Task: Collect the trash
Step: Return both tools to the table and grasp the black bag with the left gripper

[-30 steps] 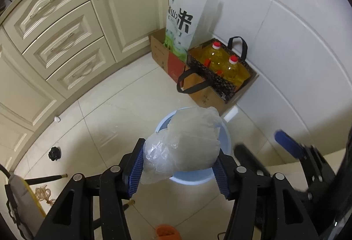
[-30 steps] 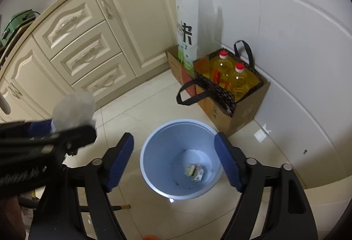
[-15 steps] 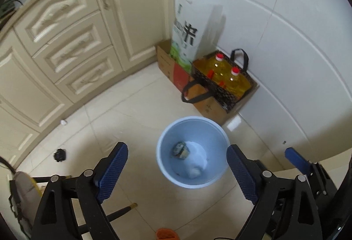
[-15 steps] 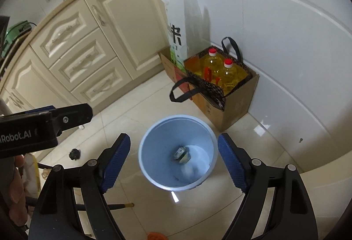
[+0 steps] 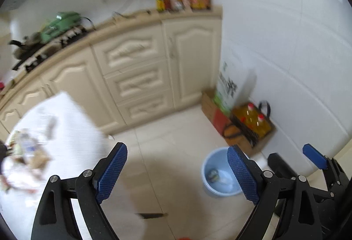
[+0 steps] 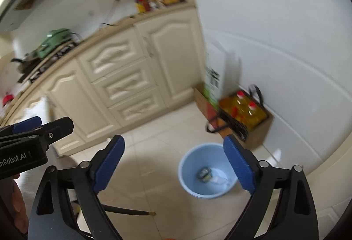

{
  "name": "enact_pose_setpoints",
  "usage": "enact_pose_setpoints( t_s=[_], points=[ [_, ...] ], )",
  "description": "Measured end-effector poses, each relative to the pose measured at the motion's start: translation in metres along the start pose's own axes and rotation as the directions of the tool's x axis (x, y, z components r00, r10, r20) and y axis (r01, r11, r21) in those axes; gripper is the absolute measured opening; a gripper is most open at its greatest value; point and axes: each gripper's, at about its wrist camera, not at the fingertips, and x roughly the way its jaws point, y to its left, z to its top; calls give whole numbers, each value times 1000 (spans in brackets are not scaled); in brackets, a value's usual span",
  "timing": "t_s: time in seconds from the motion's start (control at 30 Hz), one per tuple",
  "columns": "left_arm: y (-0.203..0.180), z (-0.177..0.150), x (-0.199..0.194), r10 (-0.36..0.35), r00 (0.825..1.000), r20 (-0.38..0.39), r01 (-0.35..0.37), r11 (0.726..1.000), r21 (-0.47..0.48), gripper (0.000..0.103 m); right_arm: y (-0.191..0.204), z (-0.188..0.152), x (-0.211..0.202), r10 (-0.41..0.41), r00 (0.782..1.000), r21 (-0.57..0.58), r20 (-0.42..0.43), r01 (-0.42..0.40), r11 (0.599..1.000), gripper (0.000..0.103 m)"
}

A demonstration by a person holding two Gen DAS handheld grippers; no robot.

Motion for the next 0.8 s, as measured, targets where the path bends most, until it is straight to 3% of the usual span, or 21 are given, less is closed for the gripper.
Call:
enact_pose_setpoints(
  t_s=[0.13,0.27,0.43,0.63,0.8],
  points=[
    [46,-29,-65,49,995,82,-46,999,-28,100,64,6,-32,86,996,-89,29,-83,993,101],
    [100,-79,-124,160,980,114,-154,986,-64,101,135,0,-46,169,986,-206,10,-163,965,103],
    [160,-129,-158,332,940,82,-325,941,-93,102,232,-22,-39,255,964,-388,-72,-262,884,103],
    [222,-173,-187,377,926,16,-365,906,-212,101,336,-55,-5,296,936,-592,-190,-349,726,103],
    [253,-198,-201,419,907,-25,-411,875,-254,101,375,-71,31,274,920,-619,-280,-391,681,100]
  ],
)
